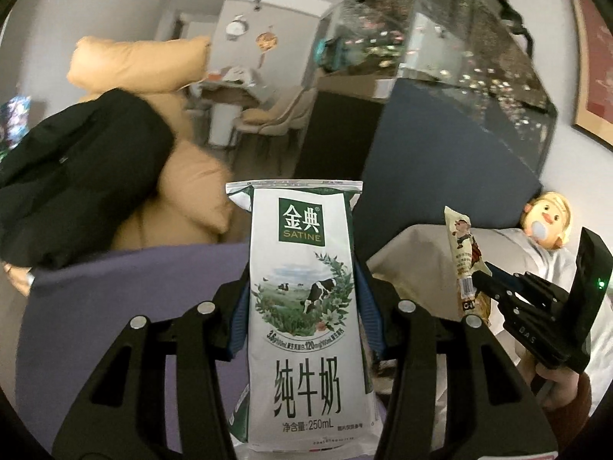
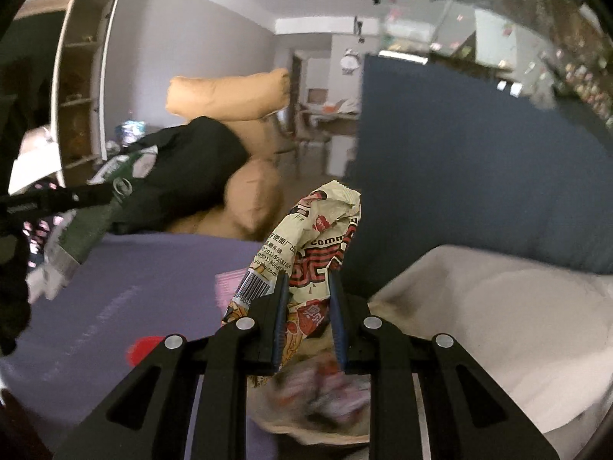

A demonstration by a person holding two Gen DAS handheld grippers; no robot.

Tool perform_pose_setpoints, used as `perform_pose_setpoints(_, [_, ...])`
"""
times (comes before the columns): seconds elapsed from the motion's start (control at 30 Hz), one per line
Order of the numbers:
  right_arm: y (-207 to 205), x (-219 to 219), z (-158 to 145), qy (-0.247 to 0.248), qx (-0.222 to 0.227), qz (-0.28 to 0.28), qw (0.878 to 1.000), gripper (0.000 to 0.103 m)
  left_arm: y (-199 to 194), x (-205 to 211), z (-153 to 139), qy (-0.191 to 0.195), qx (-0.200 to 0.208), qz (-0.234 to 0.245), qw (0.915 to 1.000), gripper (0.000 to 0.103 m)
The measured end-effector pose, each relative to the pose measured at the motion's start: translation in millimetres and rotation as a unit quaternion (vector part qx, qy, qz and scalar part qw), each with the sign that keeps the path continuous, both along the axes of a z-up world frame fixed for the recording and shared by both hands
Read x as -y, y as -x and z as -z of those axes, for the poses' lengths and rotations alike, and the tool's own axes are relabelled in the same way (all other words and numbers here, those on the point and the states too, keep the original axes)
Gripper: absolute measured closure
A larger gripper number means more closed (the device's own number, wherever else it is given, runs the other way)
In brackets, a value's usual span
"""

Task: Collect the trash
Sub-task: 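Carry the milk carton and cream snack wrapper over the yellow bag and release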

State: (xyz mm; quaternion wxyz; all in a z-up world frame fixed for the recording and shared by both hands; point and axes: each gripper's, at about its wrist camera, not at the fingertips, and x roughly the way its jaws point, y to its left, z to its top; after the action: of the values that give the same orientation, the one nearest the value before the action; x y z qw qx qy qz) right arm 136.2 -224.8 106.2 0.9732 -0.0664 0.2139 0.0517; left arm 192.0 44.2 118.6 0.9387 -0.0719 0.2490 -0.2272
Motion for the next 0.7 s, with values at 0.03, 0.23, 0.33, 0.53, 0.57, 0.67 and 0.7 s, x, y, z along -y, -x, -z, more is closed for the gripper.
perform_pose_setpoints(0.03, [1.7,5.0,-2.4,0.001,0.002,0.005,1.000,0.083,-2.3,8.1,-0.6,0.003,0.000,0.009,1.0000,0.057])
perform_pose_setpoints(0.23, [12.9,50.0,-9.7,0.035,0.018,0.064,0.997,0.083,-24.7,69.0,13.7,0.016,-0.032,0.063,0.9973,0.057])
perform_pose_setpoints(0.33, [16.6,70.1,-4.6,0.037,0.016,0.084,0.996,0.083,-31.6,99.6,29.8,0.008,-0.048,0.083,0.9953,0.057])
perform_pose_setpoints(0.53, [22.1,103.0,12.4,0.019,0.010,0.115,0.993,0.083,-39.0,147.0,64.3,-0.010,-0.074,0.120,0.9899,0.057])
perform_pose_setpoints(0.57, [21.2,107.8,15.1,0.013,0.007,0.118,0.993,0.083,-41.1,154.3,69.4,-0.015,-0.078,0.126,0.9888,0.057])
perform_pose_setpoints(0.67, [18.8,114.4,21.6,0.006,0.001,0.123,0.992,0.083,-46.0,166.5,79.0,-0.029,-0.091,0.137,0.9860,0.057])
perform_pose_setpoints(0.7, [19.3,117.3,23.9,0.004,-0.001,0.125,0.992,0.083,-48.0,170.5,83.0,-0.034,-0.095,0.138,0.9853,0.057])
